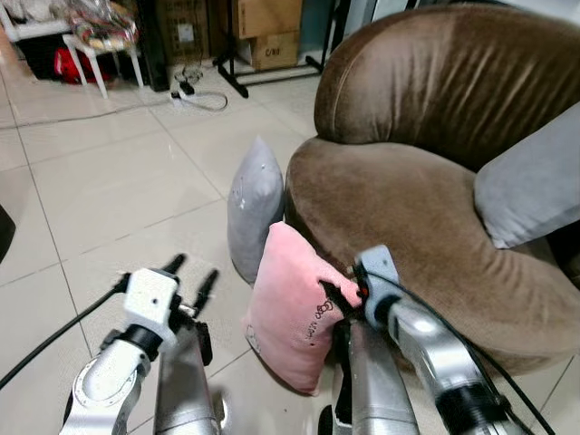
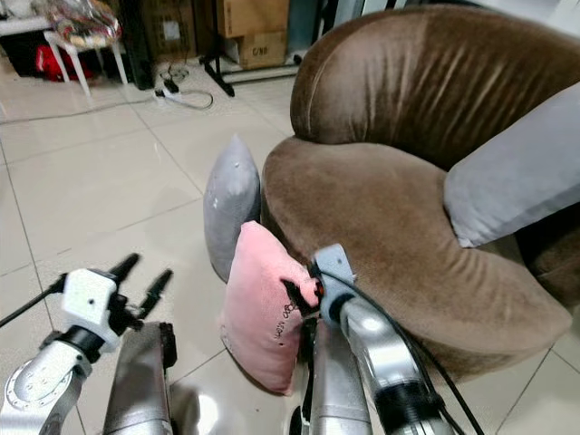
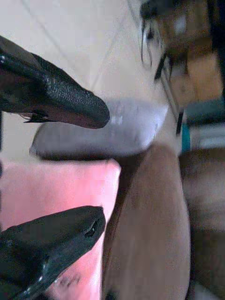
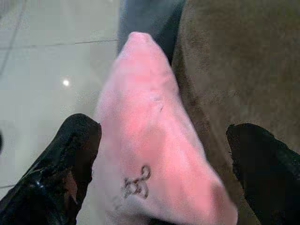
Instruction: Move the pillow to the sofa from floor
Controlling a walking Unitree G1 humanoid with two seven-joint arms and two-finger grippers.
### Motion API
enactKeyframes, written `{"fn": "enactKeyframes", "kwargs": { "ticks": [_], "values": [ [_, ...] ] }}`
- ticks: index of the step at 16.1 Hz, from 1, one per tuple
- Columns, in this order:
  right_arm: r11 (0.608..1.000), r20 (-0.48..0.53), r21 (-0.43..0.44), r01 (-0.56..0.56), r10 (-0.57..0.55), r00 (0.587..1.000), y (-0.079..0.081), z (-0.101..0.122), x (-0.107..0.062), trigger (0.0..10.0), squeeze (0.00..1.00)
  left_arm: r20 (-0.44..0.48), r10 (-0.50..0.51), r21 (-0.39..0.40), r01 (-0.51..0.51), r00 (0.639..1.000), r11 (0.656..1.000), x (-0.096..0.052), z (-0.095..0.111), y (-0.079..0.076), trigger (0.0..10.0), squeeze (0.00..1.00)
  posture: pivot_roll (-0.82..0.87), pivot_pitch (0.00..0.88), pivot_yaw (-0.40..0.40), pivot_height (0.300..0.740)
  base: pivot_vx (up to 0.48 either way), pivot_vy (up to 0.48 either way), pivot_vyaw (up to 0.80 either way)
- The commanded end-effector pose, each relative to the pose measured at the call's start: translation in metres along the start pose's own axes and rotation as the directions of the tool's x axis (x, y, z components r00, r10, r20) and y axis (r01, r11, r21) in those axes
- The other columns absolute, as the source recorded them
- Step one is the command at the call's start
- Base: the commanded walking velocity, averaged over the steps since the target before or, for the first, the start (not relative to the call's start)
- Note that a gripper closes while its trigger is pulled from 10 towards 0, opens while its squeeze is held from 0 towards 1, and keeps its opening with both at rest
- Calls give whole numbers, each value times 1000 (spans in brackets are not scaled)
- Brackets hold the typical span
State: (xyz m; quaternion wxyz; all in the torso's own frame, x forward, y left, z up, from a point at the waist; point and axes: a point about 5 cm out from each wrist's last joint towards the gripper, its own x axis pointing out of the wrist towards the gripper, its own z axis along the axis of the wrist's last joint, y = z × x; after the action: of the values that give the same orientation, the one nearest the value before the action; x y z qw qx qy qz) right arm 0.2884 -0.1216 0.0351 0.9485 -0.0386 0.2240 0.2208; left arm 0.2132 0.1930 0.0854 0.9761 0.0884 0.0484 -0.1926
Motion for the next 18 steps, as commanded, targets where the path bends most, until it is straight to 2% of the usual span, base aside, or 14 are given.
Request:
{"fn": "enactKeyframes", "kwargs": {
  "ticks": [1, 3, 5, 6, 7, 8, 10, 12, 16, 17, 18],
  "values": [
    [999, 1, -17, 32, -31, 1000, -2, 0, 5, 10000, 1000, -4, -93, -4, 93, 996, 996, 1, 3, -9, 10000, 82, -25, 39, -69, 461, 0, 0, 0],
    [998, -6, -56, 28, -29, 1000, 3, 1, 14, 10000, 1000, -27, -157, 18, 157, 987, 987, 0, 2, -12, 10000, 82, -19, 57, -62, 461, 0, 0, 0],
    [994, -59, -109, 34, -40, 997, 7, -2, 24, 10000, 1000, -46, -203, 22, 204, 978, 979, -3, 1, -14, 10000, 82, -14, 79, -51, 461, 0, 0, 0],
    [993, -74, -107, 39, -47, 996, 7, -3, 26, 10000, 396, -50, -210, 23, 212, 976, 977, -4, 2, -14, 10000, 86, -12, 86, -49, 461, 0, 0, 0],
    [991, -85, -110, 72, -82, 993, 5, -3, 29, 10000, 0, -54, -219, 22, 220, 974, 975, -5, 3, -13, 10000, 86, -7, 105, -42, 461, 0, 0, 0],
    [987, -92, -87, 136, -144, 985, 1, -2, 32, 10000, 0, -57, -227, 18, 229, 972, 973, -7, 4, -12, 10000, 86, -2, 123, -38, 461, 0, 0, 0],
    [968, -80, -92, 235, -243, 967, -7, 2, 34, 10000, 0, -67, -263, 14, 264, 962, 964, -11, 6, -15, 10000, 86, 6, 154, -35, 461, 0, 0, 0],
    [944, -99, -136, 300, -314, 944, -14, -2, 33, 10000, 0, -88, -277, 21, 280, 957, 960, -18, 5, -16, 10000, 90, 21, 198, -36, 461, 0, 0, 0],
    [966, -219, -49, 253, -257, 941, -4, -21, 32, 10000, 0, -123, -330, -5, 332, 936, 943, -29, 7, -21, 10000, 98, 36, 227, -41, 461, 0, 0, 0],
    [966, -214, -51, 253, -258, 942, -4, -21, 33, 9333, 0, -131, -358, -27, 358, 924, 933, -31, 7, -24, 10000, 98, 37, 227, -41, 461, 0, 0, 0],
    [967, -207, -51, 248, -254, 945, -3, -20, 34, 4784, 0, -141, -378, -31, 378, 915, 925, -32, 6, -27, 10000, 94, 39, 229, -42, 461, 0, 0, 0]
  ]
}}
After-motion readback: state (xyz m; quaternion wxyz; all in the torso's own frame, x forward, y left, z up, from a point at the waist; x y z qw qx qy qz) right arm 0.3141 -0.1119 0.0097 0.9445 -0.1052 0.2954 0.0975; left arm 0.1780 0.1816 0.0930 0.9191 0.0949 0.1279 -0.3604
